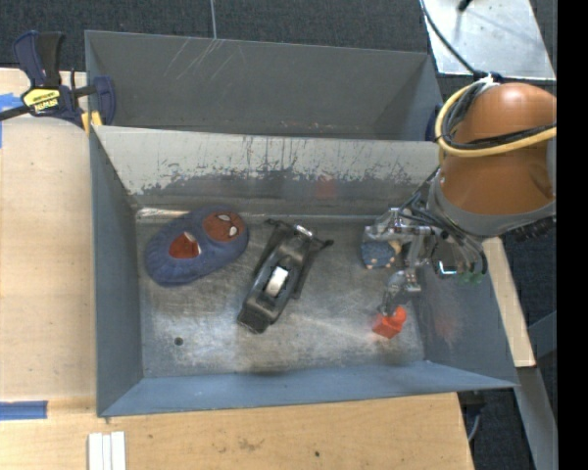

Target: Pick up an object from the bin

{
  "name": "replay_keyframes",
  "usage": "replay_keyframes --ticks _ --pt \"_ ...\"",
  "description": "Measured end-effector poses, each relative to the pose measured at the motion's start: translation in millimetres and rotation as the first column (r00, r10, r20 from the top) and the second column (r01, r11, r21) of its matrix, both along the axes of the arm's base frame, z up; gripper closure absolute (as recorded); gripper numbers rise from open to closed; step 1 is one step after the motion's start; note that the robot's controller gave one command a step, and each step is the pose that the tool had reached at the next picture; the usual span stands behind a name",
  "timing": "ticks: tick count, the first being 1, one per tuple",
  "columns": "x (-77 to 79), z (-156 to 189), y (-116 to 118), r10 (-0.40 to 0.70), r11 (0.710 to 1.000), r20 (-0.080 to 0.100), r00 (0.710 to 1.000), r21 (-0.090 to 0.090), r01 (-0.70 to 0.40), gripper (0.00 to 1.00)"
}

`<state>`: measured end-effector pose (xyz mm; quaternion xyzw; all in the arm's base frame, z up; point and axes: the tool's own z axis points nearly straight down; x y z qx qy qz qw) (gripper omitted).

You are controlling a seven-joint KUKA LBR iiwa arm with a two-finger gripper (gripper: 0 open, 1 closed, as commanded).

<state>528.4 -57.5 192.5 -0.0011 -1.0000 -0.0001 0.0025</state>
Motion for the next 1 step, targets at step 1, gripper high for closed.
replay_keyframes --ticks 1 --pt "45.2 -44.2 77.0 0.142 0.99 0.018 0.99 -0.001 -0.142 0.0"
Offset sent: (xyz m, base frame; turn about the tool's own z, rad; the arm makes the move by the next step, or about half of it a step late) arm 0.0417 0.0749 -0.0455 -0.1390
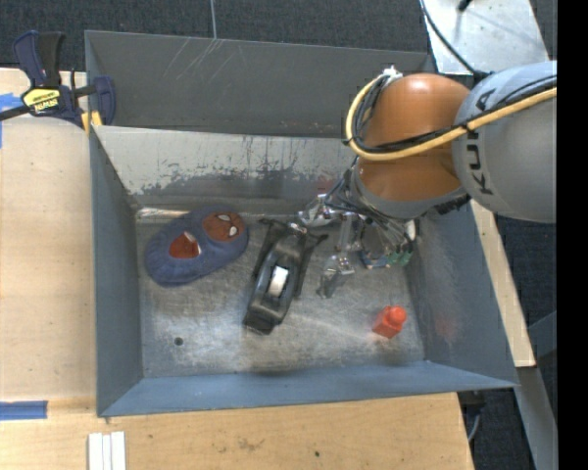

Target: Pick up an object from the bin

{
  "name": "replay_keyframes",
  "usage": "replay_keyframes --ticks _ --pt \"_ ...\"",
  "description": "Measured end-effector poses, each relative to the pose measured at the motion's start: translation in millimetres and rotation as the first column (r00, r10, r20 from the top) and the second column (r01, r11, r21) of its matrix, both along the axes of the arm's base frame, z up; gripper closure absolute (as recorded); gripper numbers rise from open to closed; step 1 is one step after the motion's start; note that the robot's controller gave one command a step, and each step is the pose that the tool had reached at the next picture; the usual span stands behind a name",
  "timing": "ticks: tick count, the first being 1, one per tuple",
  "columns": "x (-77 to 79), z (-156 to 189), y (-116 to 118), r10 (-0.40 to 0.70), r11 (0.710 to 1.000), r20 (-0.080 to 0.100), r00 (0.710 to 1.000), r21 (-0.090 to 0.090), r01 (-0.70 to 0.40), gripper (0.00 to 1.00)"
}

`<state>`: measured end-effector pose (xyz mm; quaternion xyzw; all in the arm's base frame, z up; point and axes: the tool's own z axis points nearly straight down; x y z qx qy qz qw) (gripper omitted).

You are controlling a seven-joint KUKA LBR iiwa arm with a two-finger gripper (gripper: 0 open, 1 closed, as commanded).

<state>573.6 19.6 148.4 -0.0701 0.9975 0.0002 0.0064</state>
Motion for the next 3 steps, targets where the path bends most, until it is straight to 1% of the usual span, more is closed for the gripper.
replay_keyframes --ticks 1,2,3 --pt "16.4 -37.2 4.0 -0.011 1.0 -0.001 1.0 -0.001 0.011 0.0" --pt "26.5 -75.2 43.7 -0.028 1.0 -0.002 1.0 -0.003 0.028 0.0" --pt "29.0 -70.9 43.5 -0.027 1.0 0.008 1.0 0.0 0.027 1.0"
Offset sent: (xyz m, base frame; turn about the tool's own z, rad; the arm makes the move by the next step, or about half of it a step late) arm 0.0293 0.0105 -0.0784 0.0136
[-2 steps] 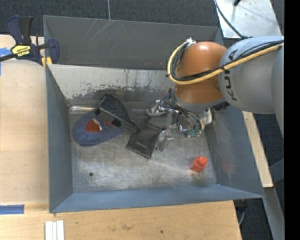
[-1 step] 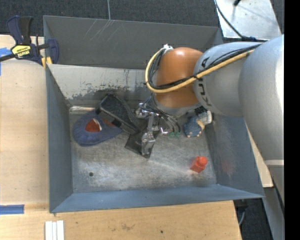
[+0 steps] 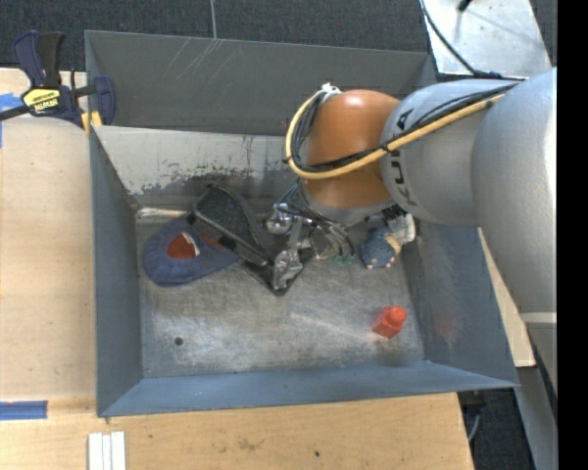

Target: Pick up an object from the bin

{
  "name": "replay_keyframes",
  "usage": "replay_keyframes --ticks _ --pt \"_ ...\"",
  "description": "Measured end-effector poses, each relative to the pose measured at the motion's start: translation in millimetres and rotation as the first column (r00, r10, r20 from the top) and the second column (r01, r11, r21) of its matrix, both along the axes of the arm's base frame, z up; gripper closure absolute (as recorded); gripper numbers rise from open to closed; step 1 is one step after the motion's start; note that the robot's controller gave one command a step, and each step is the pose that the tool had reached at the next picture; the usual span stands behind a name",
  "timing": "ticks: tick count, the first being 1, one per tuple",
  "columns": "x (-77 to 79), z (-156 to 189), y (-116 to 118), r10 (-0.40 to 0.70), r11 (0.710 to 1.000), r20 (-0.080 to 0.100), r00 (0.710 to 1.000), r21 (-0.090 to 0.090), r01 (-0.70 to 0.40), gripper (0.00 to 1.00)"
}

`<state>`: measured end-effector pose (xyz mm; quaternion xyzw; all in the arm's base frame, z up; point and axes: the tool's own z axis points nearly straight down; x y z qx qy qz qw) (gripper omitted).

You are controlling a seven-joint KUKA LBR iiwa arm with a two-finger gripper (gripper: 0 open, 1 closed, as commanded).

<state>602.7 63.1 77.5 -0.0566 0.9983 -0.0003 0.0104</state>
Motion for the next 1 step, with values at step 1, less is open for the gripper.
replay_keyframes --ticks 1 --pt "-41.6 221.3 74.1 0.295 0.955 -0.019 0.955 -0.001 -0.295 1.0"
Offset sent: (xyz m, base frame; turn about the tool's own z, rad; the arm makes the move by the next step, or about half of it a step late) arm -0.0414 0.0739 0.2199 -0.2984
